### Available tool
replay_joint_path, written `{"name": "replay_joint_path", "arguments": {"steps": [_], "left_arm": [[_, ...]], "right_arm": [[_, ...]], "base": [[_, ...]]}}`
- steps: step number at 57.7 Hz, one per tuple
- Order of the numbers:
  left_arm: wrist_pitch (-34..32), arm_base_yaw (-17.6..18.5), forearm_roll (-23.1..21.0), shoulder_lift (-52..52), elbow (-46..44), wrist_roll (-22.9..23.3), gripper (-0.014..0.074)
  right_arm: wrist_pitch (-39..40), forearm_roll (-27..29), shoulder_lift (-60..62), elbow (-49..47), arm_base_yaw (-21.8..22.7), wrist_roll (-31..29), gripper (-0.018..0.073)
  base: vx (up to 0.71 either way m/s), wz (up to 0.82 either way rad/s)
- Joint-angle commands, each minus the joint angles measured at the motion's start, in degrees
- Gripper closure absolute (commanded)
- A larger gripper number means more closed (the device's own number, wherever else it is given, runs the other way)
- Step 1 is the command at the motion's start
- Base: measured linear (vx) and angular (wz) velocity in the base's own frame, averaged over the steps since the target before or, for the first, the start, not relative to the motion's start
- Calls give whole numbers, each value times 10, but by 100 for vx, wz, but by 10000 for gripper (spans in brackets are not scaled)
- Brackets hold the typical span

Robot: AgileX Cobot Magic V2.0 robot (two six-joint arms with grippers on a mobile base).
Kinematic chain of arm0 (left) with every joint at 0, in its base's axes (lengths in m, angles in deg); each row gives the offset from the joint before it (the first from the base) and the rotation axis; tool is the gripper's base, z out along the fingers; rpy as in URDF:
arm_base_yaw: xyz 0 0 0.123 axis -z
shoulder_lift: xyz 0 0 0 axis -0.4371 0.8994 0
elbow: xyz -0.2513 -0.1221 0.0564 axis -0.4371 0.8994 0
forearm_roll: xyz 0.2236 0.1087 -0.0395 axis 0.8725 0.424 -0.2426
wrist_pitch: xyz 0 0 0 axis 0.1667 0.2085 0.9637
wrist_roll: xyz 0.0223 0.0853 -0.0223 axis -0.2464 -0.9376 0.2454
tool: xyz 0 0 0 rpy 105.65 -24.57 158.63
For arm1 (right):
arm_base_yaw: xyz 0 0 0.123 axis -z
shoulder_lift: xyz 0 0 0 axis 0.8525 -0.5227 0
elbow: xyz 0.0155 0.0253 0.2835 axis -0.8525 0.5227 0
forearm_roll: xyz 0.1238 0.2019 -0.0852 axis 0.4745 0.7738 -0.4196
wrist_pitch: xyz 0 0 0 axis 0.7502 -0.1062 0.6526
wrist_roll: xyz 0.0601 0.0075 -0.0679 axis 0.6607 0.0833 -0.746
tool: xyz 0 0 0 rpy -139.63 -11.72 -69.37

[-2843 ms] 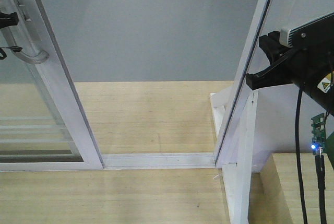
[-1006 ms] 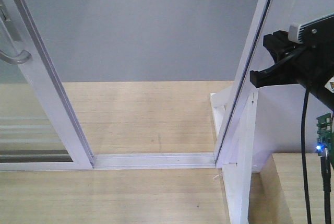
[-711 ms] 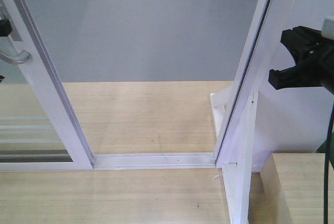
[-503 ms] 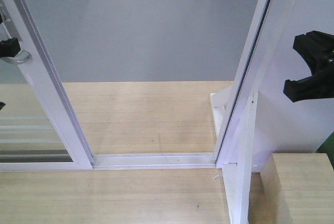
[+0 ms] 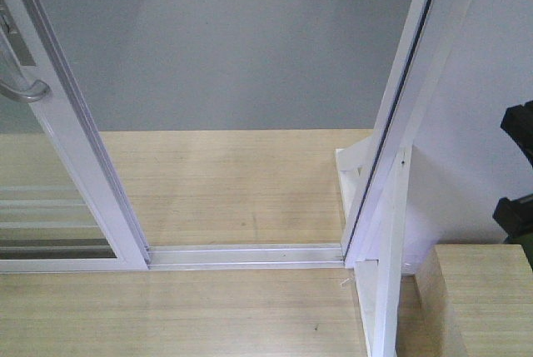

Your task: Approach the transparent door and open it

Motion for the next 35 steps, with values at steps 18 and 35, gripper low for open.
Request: {"name": "replay_joint_path", "arguments": {"steps": [18,35], "left_arm": [[61,33,-43,-119,34,5,603],[56,33,-49,-141,61,-30,603]], "right_arm": [[-71,-31,124,7,3,-3,564],[-87,-46,146,7,3,-3,564]], "base": [[0,0],[0,0]]}}
